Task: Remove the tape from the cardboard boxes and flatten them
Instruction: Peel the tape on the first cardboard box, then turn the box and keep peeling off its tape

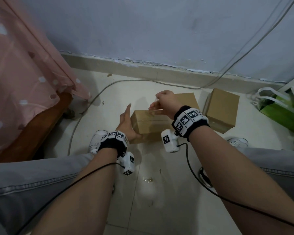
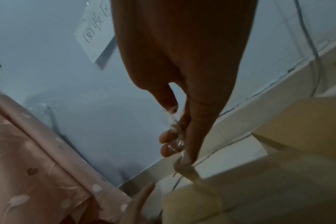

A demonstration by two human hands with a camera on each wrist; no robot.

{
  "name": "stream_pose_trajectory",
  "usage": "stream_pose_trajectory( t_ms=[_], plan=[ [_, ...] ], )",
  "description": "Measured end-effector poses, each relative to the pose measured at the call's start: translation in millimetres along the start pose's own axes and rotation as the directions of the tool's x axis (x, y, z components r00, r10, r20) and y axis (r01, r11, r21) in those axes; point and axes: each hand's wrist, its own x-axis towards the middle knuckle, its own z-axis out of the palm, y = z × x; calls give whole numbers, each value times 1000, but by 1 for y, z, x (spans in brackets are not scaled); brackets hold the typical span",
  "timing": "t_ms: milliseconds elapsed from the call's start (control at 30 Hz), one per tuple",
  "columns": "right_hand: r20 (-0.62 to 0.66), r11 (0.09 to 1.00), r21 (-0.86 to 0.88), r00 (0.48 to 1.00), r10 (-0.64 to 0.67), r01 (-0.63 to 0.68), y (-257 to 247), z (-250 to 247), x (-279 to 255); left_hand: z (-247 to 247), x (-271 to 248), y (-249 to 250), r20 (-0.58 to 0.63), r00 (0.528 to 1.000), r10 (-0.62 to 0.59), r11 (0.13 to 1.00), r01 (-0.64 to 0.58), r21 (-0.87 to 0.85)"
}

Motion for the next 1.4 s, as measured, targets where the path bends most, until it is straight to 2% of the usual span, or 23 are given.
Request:
stream_pose_trajectory(
  t_ms=[67,167,300,433,633,767,833,933,967,1000,1067,1133,1233,1300,1400],
  plan=[
    [22,998,-34,998,54,-53,5,4,-1,7,5,6,9,999,33,993,-33,117],
    [40,983,-181,999,36,-28,10,7,1,19,12,15,60,997,47,947,-64,316],
    [59,972,-235,997,42,-28,19,3,3,36,11,9,123,992,18,862,-78,501],
    [-23,962,-262,997,70,-73,31,-11,13,46,3,-12,145,989,-12,862,-63,503],
    [-119,921,-368,989,91,-129,43,-33,23,36,3,-16,77,997,6,905,-38,423],
    [-218,874,-466,975,41,-141,42,-52,29,28,3,-21,61,997,-49,912,20,409],
    [-342,843,-516,939,-37,-155,36,-64,34,24,4,-22,55,996,-72,913,43,406],
    [-557,843,-512,811,-178,-166,19,-82,33,15,5,-26,19,991,-129,911,111,397],
    [-601,837,-521,768,-221,-167,13,-88,32,12,6,-28,2,989,-150,909,137,394],
    [-618,839,-520,748,-242,-158,9,-93,32,9,6,-29,-10,986,-165,904,155,398],
    [-597,880,-463,771,-221,-107,5,-93,31,6,5,-29,-7,985,-174,890,161,426],
    [-524,888,-447,836,-165,-105,8,-84,30,8,4,-27,3,984,-181,880,161,448],
    [-315,842,-528,946,-71,-112,22,-65,26,13,1,-25,8,981,-194,862,167,479],
    [-203,807,-580,979,-11,-111,29,-54,20,14,0,-24,17,980,-197,854,163,493],
    [-107,753,-646,991,80,-130,40,-44,20,14,0,-24,17,982,-188,859,156,488]
  ],
)
